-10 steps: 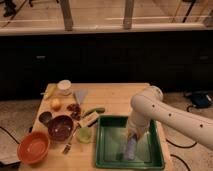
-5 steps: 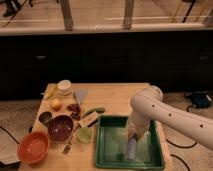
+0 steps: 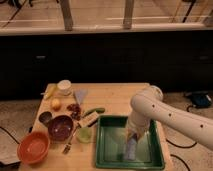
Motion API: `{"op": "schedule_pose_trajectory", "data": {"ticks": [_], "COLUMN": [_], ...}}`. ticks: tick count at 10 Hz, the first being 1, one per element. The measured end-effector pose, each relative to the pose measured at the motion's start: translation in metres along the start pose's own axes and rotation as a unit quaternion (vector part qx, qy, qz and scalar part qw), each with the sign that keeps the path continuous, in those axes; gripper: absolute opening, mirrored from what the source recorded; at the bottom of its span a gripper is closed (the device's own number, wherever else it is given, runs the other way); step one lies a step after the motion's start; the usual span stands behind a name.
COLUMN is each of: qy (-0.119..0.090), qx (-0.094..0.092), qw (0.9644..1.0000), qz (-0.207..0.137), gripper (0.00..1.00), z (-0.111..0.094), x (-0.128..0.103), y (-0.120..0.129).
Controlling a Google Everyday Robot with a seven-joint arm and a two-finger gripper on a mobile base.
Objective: Place sponge in tray
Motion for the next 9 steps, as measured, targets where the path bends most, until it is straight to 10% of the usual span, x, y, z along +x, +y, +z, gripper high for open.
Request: {"op": "schedule_pose_trajectory", "data": {"ticks": [9], "qy": [0.000], "qx": [0.000], "qw": [0.9997], "qz": [-0.026], "gripper": [0.35], "z": [-0.0006], "x": [-0.0005], "y": [-0.0003]}}
